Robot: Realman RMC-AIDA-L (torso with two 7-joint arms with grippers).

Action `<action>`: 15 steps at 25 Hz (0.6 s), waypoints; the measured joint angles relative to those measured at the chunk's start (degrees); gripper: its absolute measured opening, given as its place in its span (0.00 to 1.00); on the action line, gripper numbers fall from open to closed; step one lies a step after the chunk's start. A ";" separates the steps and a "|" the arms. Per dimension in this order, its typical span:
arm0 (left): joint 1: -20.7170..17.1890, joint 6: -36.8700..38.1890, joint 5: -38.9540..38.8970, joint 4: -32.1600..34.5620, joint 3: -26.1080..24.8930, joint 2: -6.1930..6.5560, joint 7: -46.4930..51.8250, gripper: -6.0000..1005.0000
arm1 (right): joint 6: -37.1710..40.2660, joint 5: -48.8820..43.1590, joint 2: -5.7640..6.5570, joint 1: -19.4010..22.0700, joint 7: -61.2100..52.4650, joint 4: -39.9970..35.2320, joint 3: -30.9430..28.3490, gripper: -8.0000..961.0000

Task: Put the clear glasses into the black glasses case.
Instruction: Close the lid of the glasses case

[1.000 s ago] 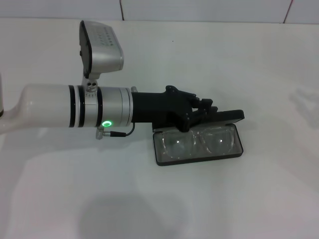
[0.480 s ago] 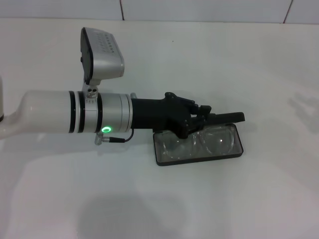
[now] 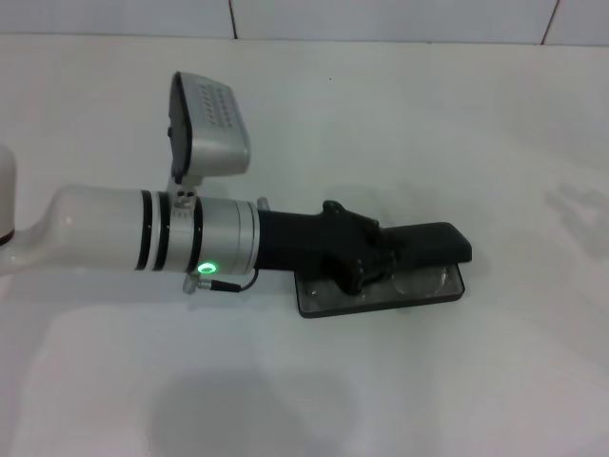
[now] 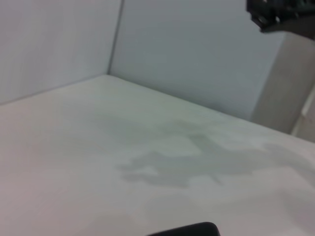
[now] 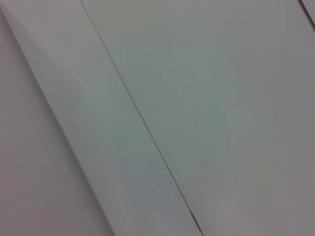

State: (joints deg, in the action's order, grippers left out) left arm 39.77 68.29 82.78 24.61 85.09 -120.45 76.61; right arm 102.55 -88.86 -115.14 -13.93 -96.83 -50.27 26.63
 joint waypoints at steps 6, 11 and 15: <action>-0.16 0.01 -0.06 0.12 2.08 -0.22 -1.14 0.19 | 0.26 0.01 0.00 -0.03 0.05 0.10 0.00 0.27; -0.30 -0.23 -2.39 0.22 5.22 -0.15 -1.68 0.19 | 0.32 0.01 -0.03 0.01 0.06 0.45 0.00 0.27; -0.63 0.40 -2.74 0.41 5.50 -0.14 -2.84 0.19 | 0.64 0.01 -0.02 -0.13 0.13 0.71 0.00 0.27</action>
State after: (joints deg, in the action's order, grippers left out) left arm 39.13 68.69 80.04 25.02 90.59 -120.58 73.77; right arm 103.19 -88.85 -115.16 -14.06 -96.69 -49.56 26.62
